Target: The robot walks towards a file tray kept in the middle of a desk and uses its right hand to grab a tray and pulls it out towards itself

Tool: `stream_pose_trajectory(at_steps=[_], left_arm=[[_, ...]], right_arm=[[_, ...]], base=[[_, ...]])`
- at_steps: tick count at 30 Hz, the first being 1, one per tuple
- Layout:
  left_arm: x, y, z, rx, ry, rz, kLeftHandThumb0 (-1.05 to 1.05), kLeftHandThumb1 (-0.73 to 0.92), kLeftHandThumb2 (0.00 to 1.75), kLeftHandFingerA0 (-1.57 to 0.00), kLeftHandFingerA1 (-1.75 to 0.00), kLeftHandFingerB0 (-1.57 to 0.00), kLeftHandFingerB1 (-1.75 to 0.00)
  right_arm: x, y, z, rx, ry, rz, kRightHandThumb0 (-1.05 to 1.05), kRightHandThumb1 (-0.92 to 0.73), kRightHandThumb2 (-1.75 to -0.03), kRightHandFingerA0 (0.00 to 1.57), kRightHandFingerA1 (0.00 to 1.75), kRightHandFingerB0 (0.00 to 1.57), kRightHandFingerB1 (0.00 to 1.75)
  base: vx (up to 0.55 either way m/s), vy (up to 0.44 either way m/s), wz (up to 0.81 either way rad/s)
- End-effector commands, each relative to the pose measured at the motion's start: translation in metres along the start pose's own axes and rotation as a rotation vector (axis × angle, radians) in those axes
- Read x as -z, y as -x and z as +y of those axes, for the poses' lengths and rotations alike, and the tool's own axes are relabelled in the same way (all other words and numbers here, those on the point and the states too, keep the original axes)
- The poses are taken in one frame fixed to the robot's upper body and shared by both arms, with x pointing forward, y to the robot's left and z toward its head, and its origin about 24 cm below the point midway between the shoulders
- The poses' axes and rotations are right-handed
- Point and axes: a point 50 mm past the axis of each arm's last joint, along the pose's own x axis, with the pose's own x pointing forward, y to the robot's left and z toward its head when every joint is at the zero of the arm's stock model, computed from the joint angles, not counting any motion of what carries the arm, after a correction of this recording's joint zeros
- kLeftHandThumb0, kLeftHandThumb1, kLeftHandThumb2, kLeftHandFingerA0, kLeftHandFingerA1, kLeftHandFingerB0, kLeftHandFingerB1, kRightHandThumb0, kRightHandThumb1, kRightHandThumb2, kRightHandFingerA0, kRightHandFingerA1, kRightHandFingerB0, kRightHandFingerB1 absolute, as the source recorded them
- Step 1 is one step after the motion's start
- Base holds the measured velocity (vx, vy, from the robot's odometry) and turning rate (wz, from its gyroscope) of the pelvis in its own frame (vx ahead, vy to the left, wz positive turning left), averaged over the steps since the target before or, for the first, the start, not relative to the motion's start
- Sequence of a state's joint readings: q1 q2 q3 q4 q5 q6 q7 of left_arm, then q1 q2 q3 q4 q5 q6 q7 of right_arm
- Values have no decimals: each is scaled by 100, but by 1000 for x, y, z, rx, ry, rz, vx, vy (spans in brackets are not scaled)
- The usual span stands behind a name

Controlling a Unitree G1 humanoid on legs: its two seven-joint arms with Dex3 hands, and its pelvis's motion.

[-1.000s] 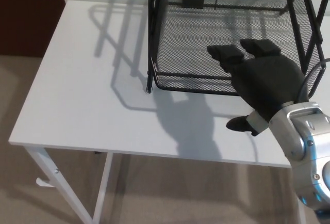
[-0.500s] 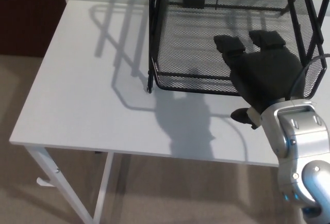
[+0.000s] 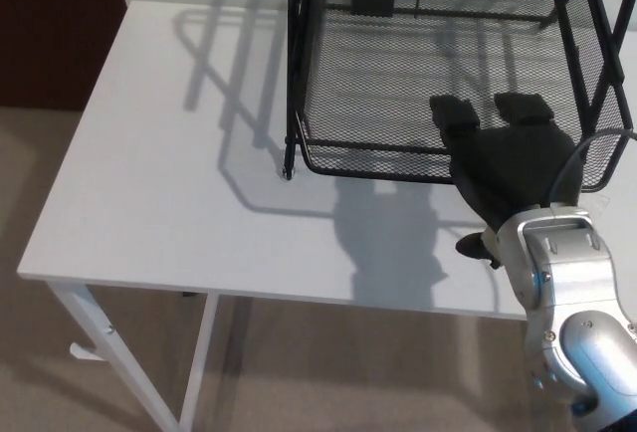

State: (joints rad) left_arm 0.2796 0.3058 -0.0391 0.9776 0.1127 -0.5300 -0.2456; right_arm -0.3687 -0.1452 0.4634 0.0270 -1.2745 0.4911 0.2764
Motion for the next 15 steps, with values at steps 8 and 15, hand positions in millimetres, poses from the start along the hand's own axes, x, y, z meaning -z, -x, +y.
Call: stream_pose_trajectory(at_steps=[8, 15], left_arm=[[-2, 0, 6, -5, -58, 6, -70, 29, 77, -50, -52, -32, -56], [0, 1, 6, 1, -54, 12, -66, 35, 53, -57, -42, -36, -50]], right_arm=[[-7, 18, 10, -41, -53, -64, -63, -29, -60, 5, 30, 11, 29], [-22, 53, 15, -41, -37, -152, -45, -26, -75, 1, 38, 5, 34]], base=[[0, 0, 0], [0, 0, 0]])
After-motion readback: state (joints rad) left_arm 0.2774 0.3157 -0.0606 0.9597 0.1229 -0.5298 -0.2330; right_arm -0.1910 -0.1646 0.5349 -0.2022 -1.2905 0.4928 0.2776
